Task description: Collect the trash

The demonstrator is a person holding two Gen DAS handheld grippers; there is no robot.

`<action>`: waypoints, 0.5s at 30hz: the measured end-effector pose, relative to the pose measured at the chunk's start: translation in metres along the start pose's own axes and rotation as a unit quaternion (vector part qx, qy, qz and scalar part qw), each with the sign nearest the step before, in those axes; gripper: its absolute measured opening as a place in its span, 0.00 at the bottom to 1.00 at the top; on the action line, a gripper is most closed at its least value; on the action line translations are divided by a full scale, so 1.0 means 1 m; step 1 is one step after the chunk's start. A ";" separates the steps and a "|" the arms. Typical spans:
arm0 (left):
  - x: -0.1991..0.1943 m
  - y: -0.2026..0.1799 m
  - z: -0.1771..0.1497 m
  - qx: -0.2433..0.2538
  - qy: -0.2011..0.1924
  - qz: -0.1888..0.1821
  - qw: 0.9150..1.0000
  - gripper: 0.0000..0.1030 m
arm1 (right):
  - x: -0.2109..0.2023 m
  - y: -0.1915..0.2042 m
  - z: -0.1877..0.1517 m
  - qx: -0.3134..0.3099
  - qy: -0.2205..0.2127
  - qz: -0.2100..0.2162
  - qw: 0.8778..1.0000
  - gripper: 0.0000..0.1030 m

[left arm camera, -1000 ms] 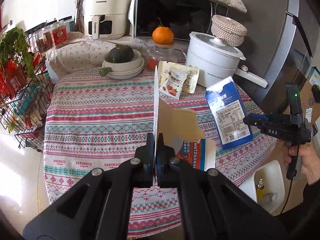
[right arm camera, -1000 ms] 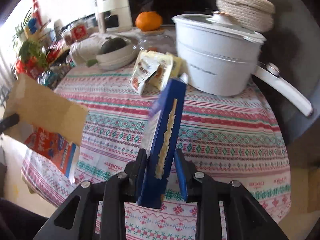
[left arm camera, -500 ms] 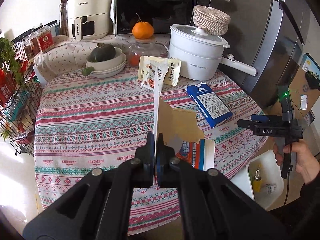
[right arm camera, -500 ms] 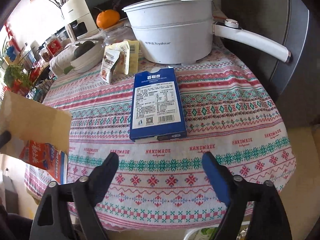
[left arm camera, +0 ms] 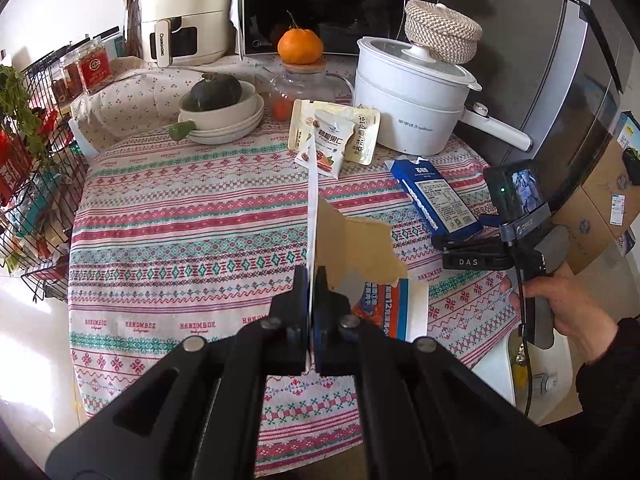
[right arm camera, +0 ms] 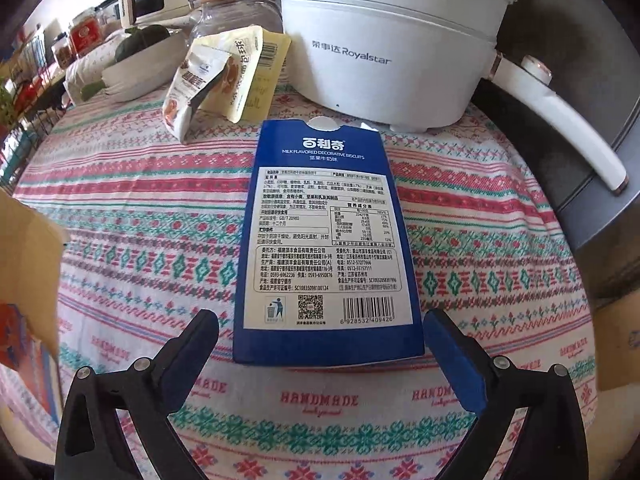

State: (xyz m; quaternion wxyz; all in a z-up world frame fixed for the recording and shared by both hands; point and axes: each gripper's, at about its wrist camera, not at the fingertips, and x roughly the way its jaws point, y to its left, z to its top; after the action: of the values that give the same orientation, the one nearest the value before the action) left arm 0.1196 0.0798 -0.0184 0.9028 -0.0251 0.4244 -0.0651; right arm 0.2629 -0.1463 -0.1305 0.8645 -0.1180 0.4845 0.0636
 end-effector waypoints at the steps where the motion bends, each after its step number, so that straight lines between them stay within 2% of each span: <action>1: 0.001 0.000 0.000 0.000 0.001 0.000 1.000 0.02 | 0.002 0.001 0.002 -0.004 0.000 -0.006 1.000 1.00; 5: 0.003 -0.002 0.000 0.003 0.003 0.002 1.000 0.02 | 0.008 -0.002 0.007 -0.012 0.000 -0.014 1.000 1.00; 7: 0.004 -0.002 -0.001 0.003 0.005 0.003 1.000 0.02 | 0.017 -0.005 0.009 -0.018 0.018 -0.026 0.999 1.00; 9: 0.003 -0.002 -0.002 0.001 0.006 0.003 1.000 0.02 | 0.023 -0.016 0.011 0.008 0.031 0.005 0.999 0.99; 11: 0.002 -0.001 -0.002 0.000 0.005 0.003 1.000 0.02 | 0.024 -0.029 0.010 0.041 0.030 0.021 0.998 0.90; 14: 0.001 0.000 -0.001 -0.001 0.004 0.003 1.000 0.02 | 0.018 -0.038 0.007 0.048 0.008 0.026 0.998 0.76; 15: 0.002 0.001 -0.001 -0.001 0.004 0.003 1.000 0.02 | 0.016 -0.040 0.006 0.047 0.004 0.028 0.998 0.67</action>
State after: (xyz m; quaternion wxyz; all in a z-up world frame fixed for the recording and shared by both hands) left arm 0.1197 0.0802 -0.0204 0.9013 -0.0245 0.4281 -0.0621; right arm 0.2847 -0.1834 -0.1353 0.8651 -0.0637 0.4933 0.0645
